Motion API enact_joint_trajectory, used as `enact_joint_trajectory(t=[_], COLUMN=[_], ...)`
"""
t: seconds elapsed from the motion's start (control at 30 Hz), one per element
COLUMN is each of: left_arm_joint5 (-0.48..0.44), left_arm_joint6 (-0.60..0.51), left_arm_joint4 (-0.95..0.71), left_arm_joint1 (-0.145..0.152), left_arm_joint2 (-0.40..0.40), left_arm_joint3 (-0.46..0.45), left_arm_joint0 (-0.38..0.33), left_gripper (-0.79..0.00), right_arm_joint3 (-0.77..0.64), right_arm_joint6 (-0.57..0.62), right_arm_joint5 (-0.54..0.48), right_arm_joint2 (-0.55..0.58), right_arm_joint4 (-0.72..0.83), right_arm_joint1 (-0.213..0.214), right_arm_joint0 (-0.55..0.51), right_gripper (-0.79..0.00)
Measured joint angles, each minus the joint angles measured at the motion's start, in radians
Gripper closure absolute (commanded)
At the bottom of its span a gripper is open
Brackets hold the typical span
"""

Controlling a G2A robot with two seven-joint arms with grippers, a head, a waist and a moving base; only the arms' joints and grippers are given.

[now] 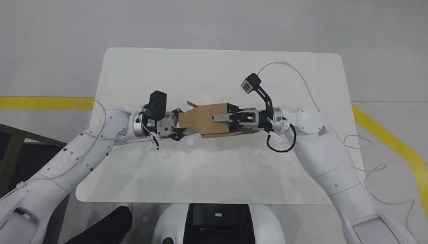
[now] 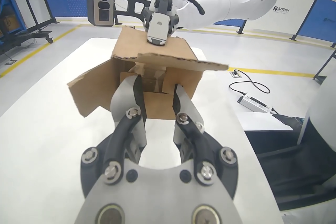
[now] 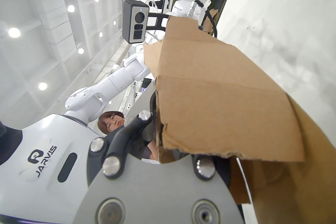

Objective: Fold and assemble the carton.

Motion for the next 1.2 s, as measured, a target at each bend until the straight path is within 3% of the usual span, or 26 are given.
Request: enact_joint_trajectory(t=[0.47, 0.67, 0.93, 1.2], left_arm_joint5=[0.01, 0.005, 0.008, 0.027], left_arm_joint6=[-0.044, -0.025, -0.021, -0.086], left_arm_joint4=[0.007, -0.02, -0.068, -0.142], left_arm_joint1=[0.0, 0.006, 0.011, -0.008], left_arm_joint2=[-0.077, -0.132, -0.2, -0.235], left_arm_joint3=[-0.037, -0.006, 0.063, 0.113], left_arm_joint0=[0.054, 0.083, 0.108, 0.086], left_gripper=[-0.265, -0.308, -0.299, -0.314], right_arm_joint3=[0.003, 0.006, 0.014, 0.015], right_arm_joint6=[-0.004, 0.0, 0.01, 0.049], right_arm_joint5=[0.0, -0.002, 0.005, 0.029], right_arm_joint2=[0.004, 0.009, 0.007, -0.03], right_arm_joint4=[0.007, 0.012, 0.016, -0.007], right_arm_joint1=[0.001, 0.002, 0.003, -0.002], right_arm_joint0=[-0.004, -0.006, -0.007, 0.005], right_gripper=[0.0, 0.0, 0.0, 0.0])
